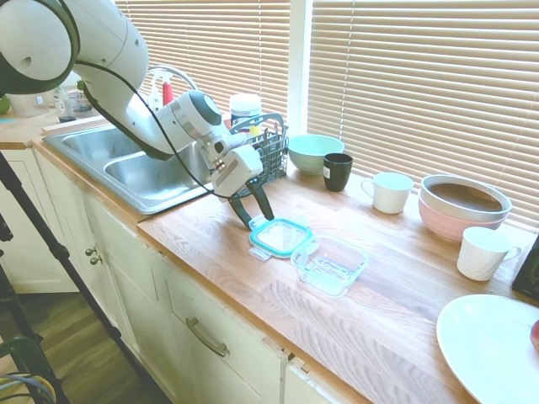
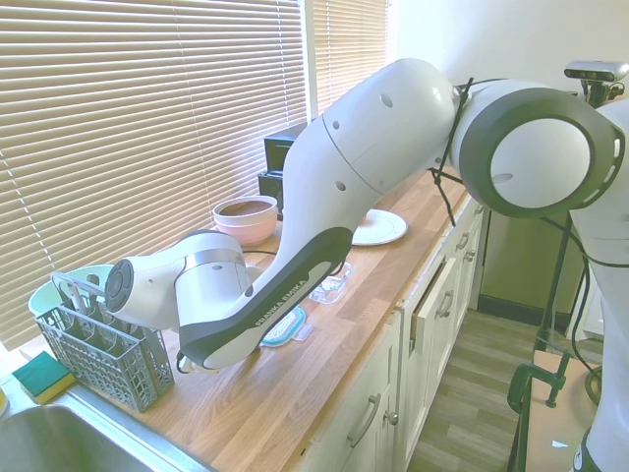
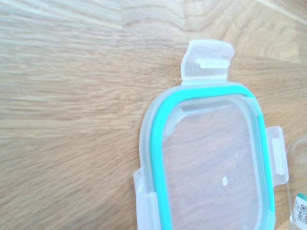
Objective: Cover the lid of the food container
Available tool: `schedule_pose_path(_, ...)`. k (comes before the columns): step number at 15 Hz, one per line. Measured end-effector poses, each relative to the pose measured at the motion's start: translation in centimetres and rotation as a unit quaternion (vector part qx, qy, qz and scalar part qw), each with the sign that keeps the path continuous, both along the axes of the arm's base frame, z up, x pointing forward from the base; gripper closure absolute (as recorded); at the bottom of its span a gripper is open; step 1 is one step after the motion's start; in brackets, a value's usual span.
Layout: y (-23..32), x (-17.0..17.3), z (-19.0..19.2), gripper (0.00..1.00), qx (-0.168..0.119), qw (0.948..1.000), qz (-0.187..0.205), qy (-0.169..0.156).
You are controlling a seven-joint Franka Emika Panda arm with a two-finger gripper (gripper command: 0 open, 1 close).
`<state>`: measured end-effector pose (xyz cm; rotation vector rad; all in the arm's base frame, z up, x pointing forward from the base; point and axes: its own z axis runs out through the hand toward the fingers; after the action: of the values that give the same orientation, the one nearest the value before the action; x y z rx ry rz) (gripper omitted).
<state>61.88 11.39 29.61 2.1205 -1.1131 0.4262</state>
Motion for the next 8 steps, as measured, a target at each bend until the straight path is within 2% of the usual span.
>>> schedule_pose_path(8, -0.62, 0.12, -0.81, 1.0, -0.003, 1.0, -0.002, 0.005)
